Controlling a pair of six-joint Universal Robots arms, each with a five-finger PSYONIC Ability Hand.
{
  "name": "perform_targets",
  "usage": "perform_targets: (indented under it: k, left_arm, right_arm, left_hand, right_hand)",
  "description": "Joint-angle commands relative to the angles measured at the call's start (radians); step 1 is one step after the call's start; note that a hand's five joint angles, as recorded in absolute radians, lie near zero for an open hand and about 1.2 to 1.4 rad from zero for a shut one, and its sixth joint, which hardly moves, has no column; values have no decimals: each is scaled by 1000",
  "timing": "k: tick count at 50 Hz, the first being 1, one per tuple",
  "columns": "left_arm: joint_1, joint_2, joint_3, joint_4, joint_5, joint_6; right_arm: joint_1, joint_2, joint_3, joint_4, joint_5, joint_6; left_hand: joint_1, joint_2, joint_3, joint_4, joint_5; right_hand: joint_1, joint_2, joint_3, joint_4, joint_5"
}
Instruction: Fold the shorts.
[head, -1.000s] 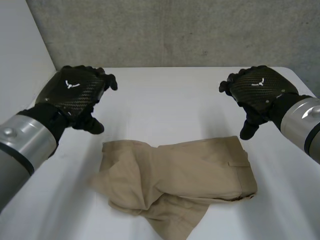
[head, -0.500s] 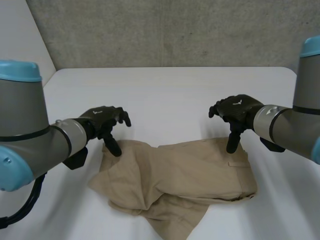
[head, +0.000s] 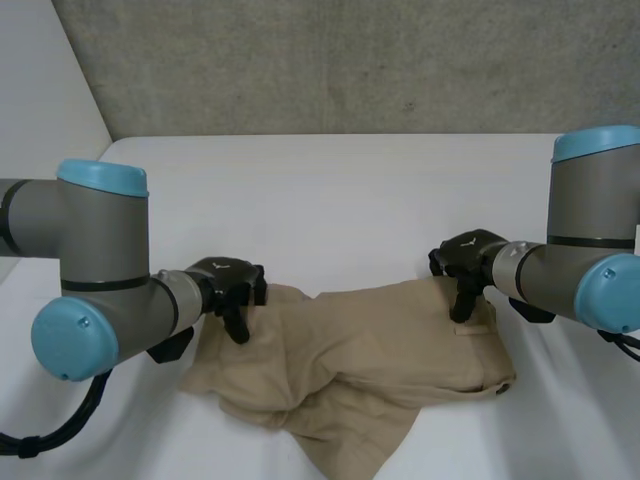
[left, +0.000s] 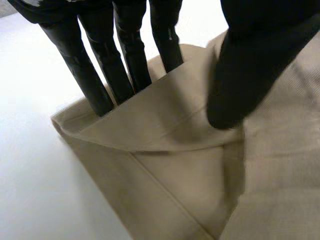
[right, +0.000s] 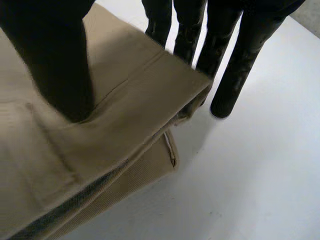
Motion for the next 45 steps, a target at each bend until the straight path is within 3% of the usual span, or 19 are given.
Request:
perform_targets:
  k: [1,7,16,20,24,32,39,45]
  left_arm:
    - [-10,-8,56,88,-38,11]
    - [-14,4,152,287,-56,14]
    - [-16,139,311,679,-207,25]
    - [-25,229,254,822,-246,23]
    - [-25,312,130,907,-245,20]
    - [-45,382,-134,932,-220,22]
    - [-49,351,-370,932,-200,23]
    - [-97,234,-508,913,-203,28]
  right_arm:
    - [0,-5,-25,-48,-6,-5]
    - [14,-80,-56,-253,19,6]
    - [37,-299,4,-962,48,42]
    - [43,-356,45,-1163,56,78]
    - [48,-368,53,-1152,91,92]
    - [48,-368,189,-1092,88,95]
    - [41,-344,352,-982,40,98]
    - [37,-272,449,-849,33,87]
  left_hand:
    - [492,499,500,513,519]
    - [492,499,500,513,519]
    - [492,499,500,513,519]
    - [492,499,500,513,519]
    - [492,499,500,513,519]
    - [492,499,500,513,519]
    - [492,499,500,513,519]
    - [492,499,500,513,519]
  right_hand:
    - [625,411,431,426,520]
    - [625,411,431,426,520]
    - [625,411,431,426,520]
    - [625,411,431,426,520]
    - [625,411,431,426,520]
    - [625,411,431,426,520]
    - [625,411,431,426,520]
    - [625,411,431,426,520]
